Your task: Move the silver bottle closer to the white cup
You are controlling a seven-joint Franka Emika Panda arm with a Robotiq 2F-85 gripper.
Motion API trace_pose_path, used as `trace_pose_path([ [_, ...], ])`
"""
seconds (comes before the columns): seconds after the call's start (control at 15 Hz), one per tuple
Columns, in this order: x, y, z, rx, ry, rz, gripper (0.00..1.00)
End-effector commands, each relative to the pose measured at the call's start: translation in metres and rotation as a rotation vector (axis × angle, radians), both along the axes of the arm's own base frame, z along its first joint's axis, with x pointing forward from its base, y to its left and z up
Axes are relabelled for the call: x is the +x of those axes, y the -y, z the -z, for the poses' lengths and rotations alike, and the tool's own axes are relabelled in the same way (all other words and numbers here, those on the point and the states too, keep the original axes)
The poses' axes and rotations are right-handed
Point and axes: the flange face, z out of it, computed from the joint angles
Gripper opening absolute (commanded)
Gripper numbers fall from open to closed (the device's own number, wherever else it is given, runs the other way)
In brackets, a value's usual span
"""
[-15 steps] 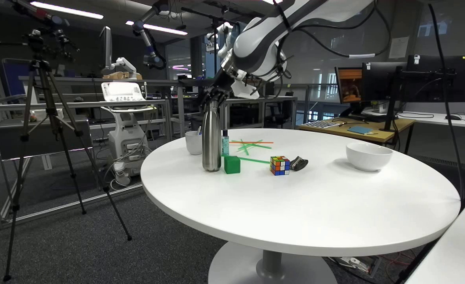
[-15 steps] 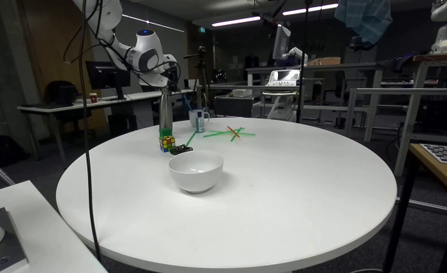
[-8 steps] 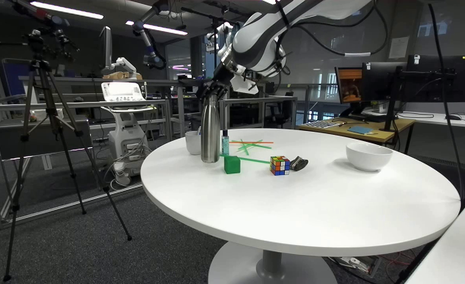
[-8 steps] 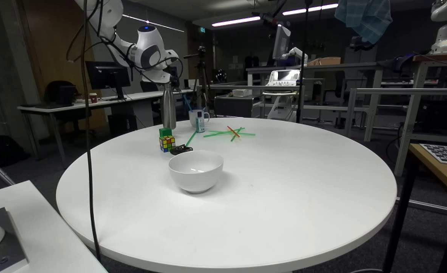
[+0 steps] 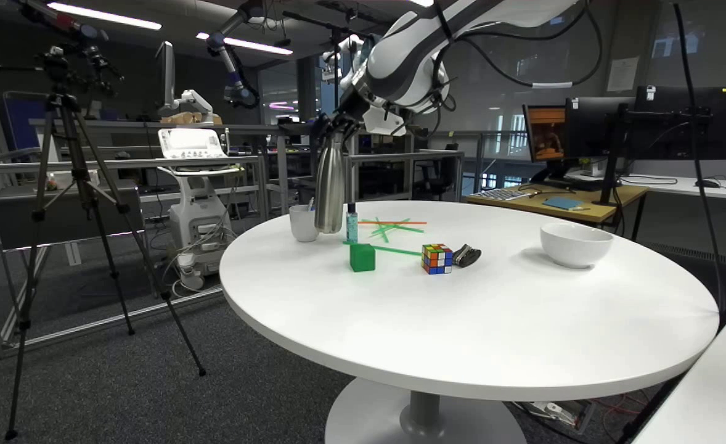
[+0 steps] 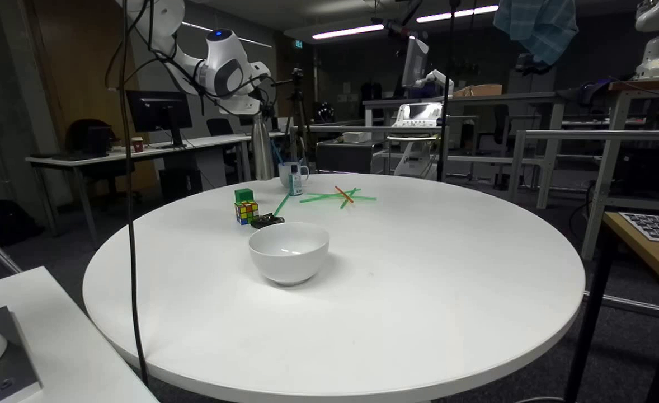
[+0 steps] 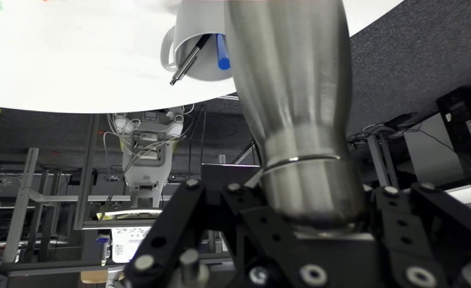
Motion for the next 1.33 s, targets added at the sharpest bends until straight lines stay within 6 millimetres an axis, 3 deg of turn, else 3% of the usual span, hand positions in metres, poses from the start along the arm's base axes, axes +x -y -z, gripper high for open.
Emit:
trace_pose_path([
  [0.0,0.005,0.013,-0.018,-0.007,0.056,0.032,0.05],
  [0.6,0.013,0.046,-0.014,-0.036,0.057,0.115,0.05],
  [1.27,0.014,0.048,-0.011,-0.042,0.051,0.135,0.05],
])
